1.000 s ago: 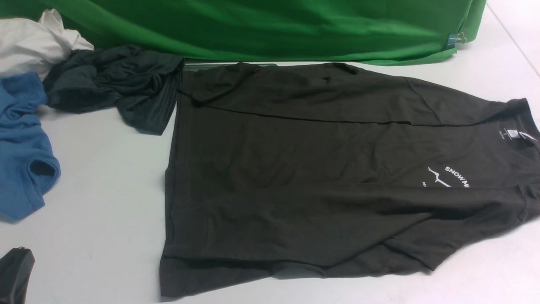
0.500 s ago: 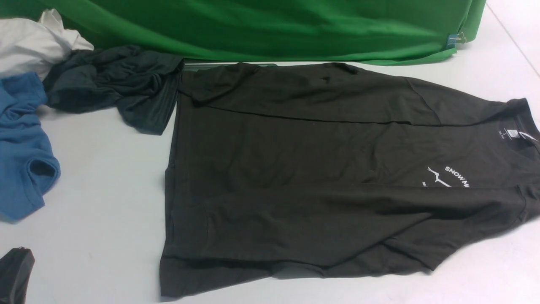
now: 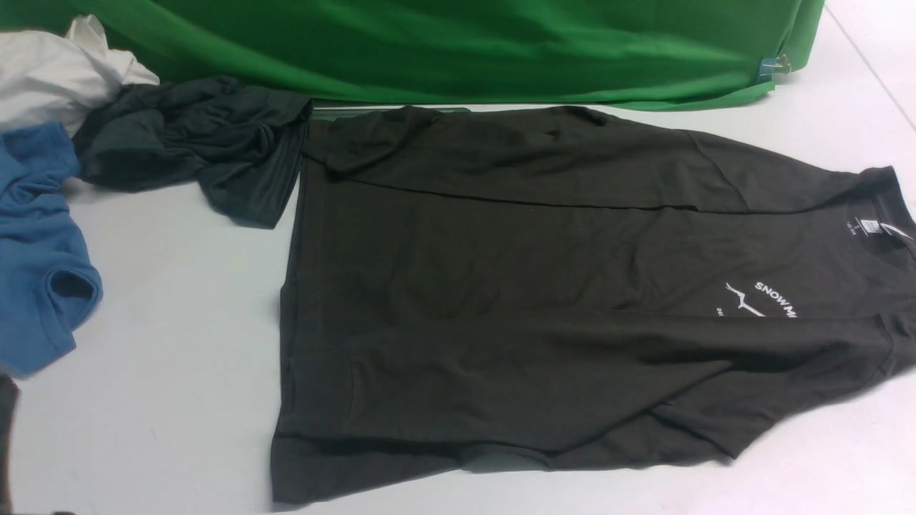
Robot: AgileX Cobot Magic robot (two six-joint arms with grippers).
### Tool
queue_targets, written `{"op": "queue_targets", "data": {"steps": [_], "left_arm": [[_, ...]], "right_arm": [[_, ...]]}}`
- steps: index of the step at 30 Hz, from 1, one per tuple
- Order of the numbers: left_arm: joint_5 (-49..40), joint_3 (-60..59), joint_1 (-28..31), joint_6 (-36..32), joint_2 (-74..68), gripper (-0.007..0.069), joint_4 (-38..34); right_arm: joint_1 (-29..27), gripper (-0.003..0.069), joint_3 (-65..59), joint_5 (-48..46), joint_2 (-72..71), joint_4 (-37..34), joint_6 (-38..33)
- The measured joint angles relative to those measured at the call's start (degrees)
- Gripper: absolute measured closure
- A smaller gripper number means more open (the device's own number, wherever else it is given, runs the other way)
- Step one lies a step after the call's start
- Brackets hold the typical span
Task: Fold a long-sleeved shirt on a white desktop.
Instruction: 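Grasp the left edge of the dark T-shirt lying flat on the table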
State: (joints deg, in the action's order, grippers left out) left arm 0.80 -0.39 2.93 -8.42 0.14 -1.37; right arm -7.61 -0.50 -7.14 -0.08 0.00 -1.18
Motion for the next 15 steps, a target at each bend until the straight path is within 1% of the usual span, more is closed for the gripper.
{"op": "queue_targets", "data": {"steps": [2,4,9,10,12,13,14,15], "left_arm": [[1.88,0.0,0.0,0.0,0.0,0.0603,0.0],[4.84,0.0,0.0,0.0,0.0,0.0603,0.07],[8.93,0.0,0.0,1.01,0.0,0.0603,-0.04],[10.76,0.0,0.0,2.85,0.0,0.0603,-0.59],[15.49,0.0,0.0,9.5,0.0,0.0603,-2.21],[16.62,0.0,0.0,11.16,0.0,0.0603,-2.49],[21.1,0.0,0.0,16.96,0.0,0.0603,-3.05],[24.59,0.0,0.0,20.22,0.0,0.0603,-3.21]], "right_arm": [[0.0,0.0417,0.0,3.89,0.0,0.0,2.61],[0.0,0.0417,0.0,10.86,0.0,0.0,7.71],[0.0,0.0417,0.0,22.2,0.0,0.0,15.05],[0.0,0.0417,0.0,24.81,0.0,0.0,16.04],[0.0,0.0417,0.0,28.63,0.0,0.0,17.72],[0.0,0.0417,0.0,29.04,0.0,0.0,17.97],[0.0,0.0417,0.0,31.66,0.0,0.0,19.62],[0.0,0.0417,0.0,35.52,0.0,0.0,21.54]]}}
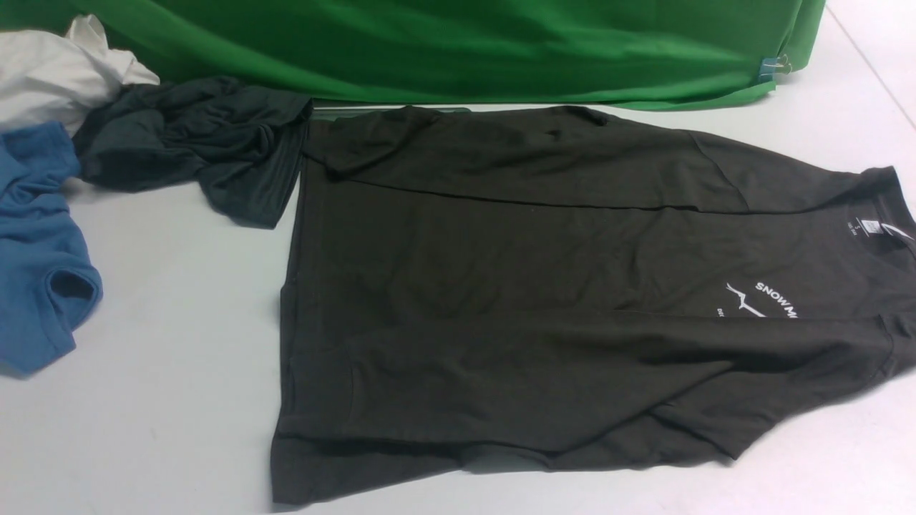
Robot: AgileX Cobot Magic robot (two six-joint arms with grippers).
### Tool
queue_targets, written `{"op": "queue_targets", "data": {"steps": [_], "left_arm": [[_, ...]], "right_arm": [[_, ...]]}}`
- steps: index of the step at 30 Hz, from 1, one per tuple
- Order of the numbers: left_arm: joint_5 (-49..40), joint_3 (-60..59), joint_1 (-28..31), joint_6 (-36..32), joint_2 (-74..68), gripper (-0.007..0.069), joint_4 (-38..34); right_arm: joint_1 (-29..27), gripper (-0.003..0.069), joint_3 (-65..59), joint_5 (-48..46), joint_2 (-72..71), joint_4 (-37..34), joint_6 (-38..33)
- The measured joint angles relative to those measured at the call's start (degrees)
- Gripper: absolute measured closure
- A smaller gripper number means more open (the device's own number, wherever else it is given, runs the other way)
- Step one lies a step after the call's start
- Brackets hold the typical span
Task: Fold a long-sleeved shirt on a white desktop.
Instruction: 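Grasp the left edge of the dark T-shirt lying flat on the table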
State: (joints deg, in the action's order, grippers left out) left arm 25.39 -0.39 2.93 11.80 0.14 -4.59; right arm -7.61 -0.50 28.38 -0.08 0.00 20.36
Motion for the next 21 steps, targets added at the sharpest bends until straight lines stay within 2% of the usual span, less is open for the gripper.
{"op": "queue_targets", "data": {"steps": [2,5,6,7,8,11,13,15,16,17,18,21], "left_arm": [[6.78,0.0,0.0,4.71,0.0,0.0603,0.04],[7.15,2.1,0.0,8.13,-0.36,0.0603,0.54],[4.1,5.83,0.0,9.3,-2.2,0.0603,1.2],[3.68,6.41,0.0,9.36,-2.49,0.0603,1.29],[-0.2,11.36,0.0,9.55,-5.41,0.0603,1.53],[-7.99,21.36,0.0,9.59,-12.0,0.0603,1.65],[-17.27,29.49,0.0,9.67,-19.15,0.0603,2.16],[-26.49,36.43,0.0,9.63,-25.15,0.0603,3.04],[-27.48,37.07,0.0,9.54,-25.73,0.0603,3.12],[-31.4,39.56,0.0,9.21,-28.11,0.0603,3.23],[-39.07,44.32,0.0,8.1,-32.7,0.0603,3.27],[-47.84,47.73,-0.66,6.26,-38.78,0.0603,3.21]], "right_arm": [[0.0,0.0417,0.0,4.2,0.17,0.0,3.05],[0.0,0.0417,2.49,5.33,1.69,0.0,7.61],[0.0,0.0417,6.6,4.63,4.14,0.0,11.24],[0.0,0.0417,7.24,4.46,4.48,0.0,11.69],[0.0,0.0417,13.74,2.1,7.47,0.0,15.02],[0.0,0.0417,24.86,-4.75,13.85,0.0,16.82],[0.0,0.0417,33.75,-12.67,18.94,0.0,15.83],[0.0,0.0417,43.33,-24.09,24.69,0.0,10.28],[0.0,0.0417,43.32,-24.09,25.22,0.0,9.72],[0.0,0.0417,45.99,-27.81,26.79,0.0,8.05],[0.0,0.0417,50.36,-34.56,31.25,0.0,3.58],[0.0,0.0417,54.13,-42.68,36.99,0.0,0.07]]}}
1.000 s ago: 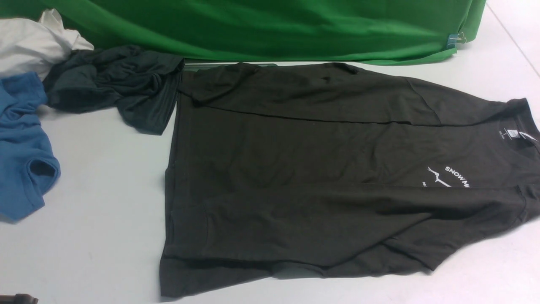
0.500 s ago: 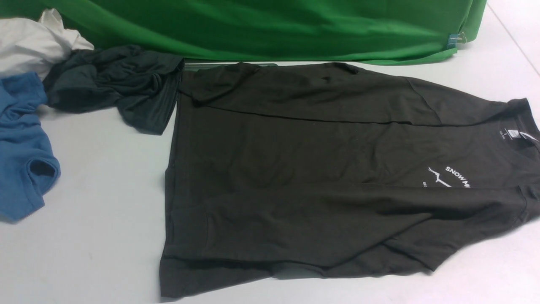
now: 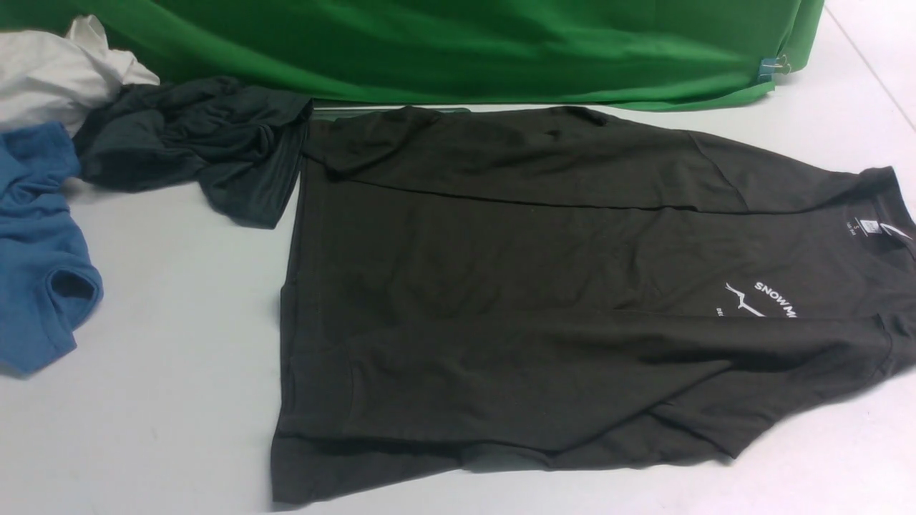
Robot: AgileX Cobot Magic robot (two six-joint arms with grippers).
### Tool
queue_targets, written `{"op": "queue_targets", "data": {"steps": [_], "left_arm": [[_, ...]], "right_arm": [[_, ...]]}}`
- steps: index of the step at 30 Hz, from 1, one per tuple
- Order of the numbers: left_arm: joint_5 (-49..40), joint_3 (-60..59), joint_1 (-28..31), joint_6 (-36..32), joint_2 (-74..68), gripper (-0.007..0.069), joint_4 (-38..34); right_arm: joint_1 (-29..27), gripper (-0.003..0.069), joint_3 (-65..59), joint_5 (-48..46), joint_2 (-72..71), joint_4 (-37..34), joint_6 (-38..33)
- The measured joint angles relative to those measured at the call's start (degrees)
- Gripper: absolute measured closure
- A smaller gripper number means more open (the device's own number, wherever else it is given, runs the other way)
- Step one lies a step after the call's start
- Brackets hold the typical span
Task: Fold a long-sleeved shirt on a white desktop.
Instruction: 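Grasp the left edge of the dark T-shirt lying flat on the table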
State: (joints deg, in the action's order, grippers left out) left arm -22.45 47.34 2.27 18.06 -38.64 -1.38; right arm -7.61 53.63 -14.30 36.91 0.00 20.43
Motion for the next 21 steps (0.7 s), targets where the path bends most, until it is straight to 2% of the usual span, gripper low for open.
{"op": "queue_targets", "data": {"steps": [2,5,7,8,9,10,12,13,16,18,21], "left_arm": [[-2.49,0.44,-1.14,-0.51,-2.3,0.0603,-0.58],[-5.28,-0.4,-5.97,-1.73,-5.71,0.0603,-4.51],[-5.33,-2.21,-12.83,-6.18,-8.27,0.0603,-9.31],[-5.18,-2.21,-13.43,-6.6,-8.46,0.0603,-9.5],[-3.96,-2.91,-19.17,-10.54,-9.95,0.0603,-10.21],[-1.86,-3.18,-23.0,-12.73,-11.32,0.0603,-9.79],[0.36,-3.24,-25.44,-15.05,-12.08,0.0603,-8.66],[4.44,-3.24,-29.7,-18.06,-13.37,0.0603,-6.33],[15.61,-3.24,-34.89,-22.48,-16.2,0.0603,-2.5],[22.45,-3.24,-36.69,-23.37,-18.62,0.0603,-0.87],[25.85,-3.19,-37.11,-23.51,-22.07,0.0603,-0.15]], "right_arm": [[0.11,0.0417,0.37,-3.13,2.6,0.0,-0.77],[2.32,0.0417,-0.58,-8.33,6.94,0.0,-1.62],[5.8,0.0417,-2.17,-11.68,9.77,0.0,-3.26],[6.46,0.0417,-2.29,-11.93,10.13,0.0,-3.42],[9.22,0.0417,-3.39,-13.27,11.33,0.0,-4.83],[11.7,0.0417,-4.22,-13.52,12.22,0.0,-5.46],[13.46,0.0417,-4.93,-13.56,12.88,0.0,-5.72],[15.54,0.0417,-5.86,-13.44,13.65,0.0,-6.19],[20.0,0.0418,-6.73,-12.82,15.49,0.0,-6.5],[22.97,0.0418,-6.72,-12.4,16.73,0.0,-6.56],[25.79,0.0418,-6.84,-12.56,17.88,0.0,-6.56]]}}
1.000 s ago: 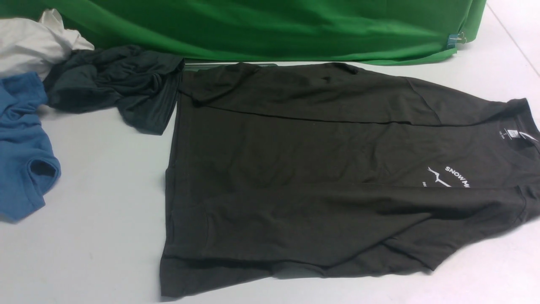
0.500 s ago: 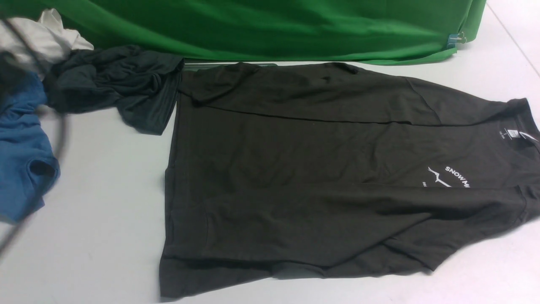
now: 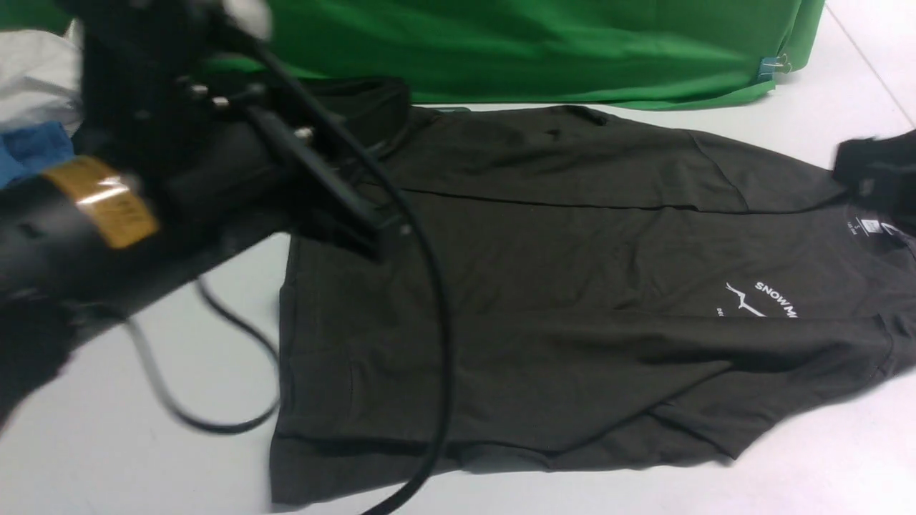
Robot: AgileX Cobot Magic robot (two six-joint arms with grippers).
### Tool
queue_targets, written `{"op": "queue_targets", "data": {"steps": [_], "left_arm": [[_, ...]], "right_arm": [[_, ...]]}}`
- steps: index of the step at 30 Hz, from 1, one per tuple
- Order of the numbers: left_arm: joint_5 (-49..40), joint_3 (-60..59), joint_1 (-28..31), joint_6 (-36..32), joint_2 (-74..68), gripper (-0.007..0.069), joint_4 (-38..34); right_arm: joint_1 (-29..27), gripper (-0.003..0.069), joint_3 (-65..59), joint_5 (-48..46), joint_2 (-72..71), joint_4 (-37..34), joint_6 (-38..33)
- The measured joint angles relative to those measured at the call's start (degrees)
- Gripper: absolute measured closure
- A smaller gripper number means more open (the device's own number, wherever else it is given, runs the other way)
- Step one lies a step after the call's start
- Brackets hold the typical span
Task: Fold a long-sleeved shirt on a white desktop.
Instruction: 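Grasp the left edge of the dark T-shirt lying flat on the table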
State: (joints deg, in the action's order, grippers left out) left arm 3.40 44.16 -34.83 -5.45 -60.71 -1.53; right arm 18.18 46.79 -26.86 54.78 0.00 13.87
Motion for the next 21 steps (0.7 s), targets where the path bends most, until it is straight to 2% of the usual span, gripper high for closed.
{"op": "queue_targets", "data": {"steps": [4,6,9,12,13,14,16,18,21], "left_arm": [[-6.22,0.0,2.65,3.07,-4.71,0.0603,-1.18],[-15.92,0.3,7.38,8.59,-6.97,0.0603,-2.35],[-27.8,2.64,14.79,10.99,-9.59,0.0601,-3.39],[-39.63,6.92,23.76,7.48,-13.33,0.0595,-6.73],[-44.11,9.14,27.23,4.42,-15.22,0.0589,-10.37],[-45.44,9.39,28.24,3.32,-15.54,0.0588,-10.93],[-50.68,10.9,32.0,-2.88,-19.28,0.0556,-17.5],[-52.15,10.91,32.27,-4.99,-21.25,0.0522,-19.93],[-52.47,10.91,30.2,-6.29,-24.4,0.0424,-20.83]], "right_arm": [[2.16,0.0418,-0.17,-2.14,0.3,0.0,-0.11],[2.49,0.0418,-0.16,-4.27,0.3,0.0,-0.11],[2.53,0.0418,-0.16,-6.08,0.3,0.0,-0.11],[2.53,0.0418,-0.16,-6.25,0.3,0.0,-0.11],[2.53,0.0418,-0.16,-5.97,0.3,0.0,-0.11],[2.53,0.0418,-0.16,-5.84,0.3,0.0,-0.11],[2.53,0.0417,-0.16,-4.6,0.3,0.0,-0.11],[2.53,0.0417,-0.16,-3.83,0.3,-0.34,-0.11],[2.53,0.0417,-0.16,-3.65,0.3,-0.34,-0.11]]}}
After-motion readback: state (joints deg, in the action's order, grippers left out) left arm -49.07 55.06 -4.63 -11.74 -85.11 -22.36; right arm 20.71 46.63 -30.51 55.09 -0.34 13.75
